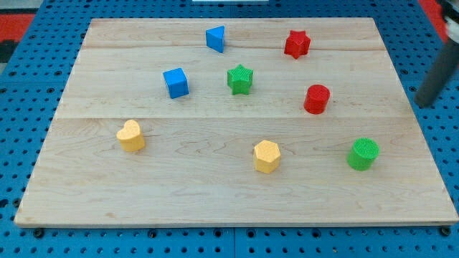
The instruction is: Move the green circle to the right of the hexagon
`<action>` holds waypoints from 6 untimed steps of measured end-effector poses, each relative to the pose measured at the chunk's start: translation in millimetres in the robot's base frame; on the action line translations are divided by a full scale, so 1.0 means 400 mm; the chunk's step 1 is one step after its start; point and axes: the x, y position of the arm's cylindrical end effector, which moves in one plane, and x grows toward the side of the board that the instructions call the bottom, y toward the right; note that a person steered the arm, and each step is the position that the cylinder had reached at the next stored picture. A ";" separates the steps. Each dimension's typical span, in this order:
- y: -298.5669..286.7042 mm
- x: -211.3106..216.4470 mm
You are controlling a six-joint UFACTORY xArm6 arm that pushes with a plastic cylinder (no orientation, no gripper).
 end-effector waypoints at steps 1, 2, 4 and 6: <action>-0.081 0.129; -0.155 0.184; -0.364 0.175; -0.428 0.146</action>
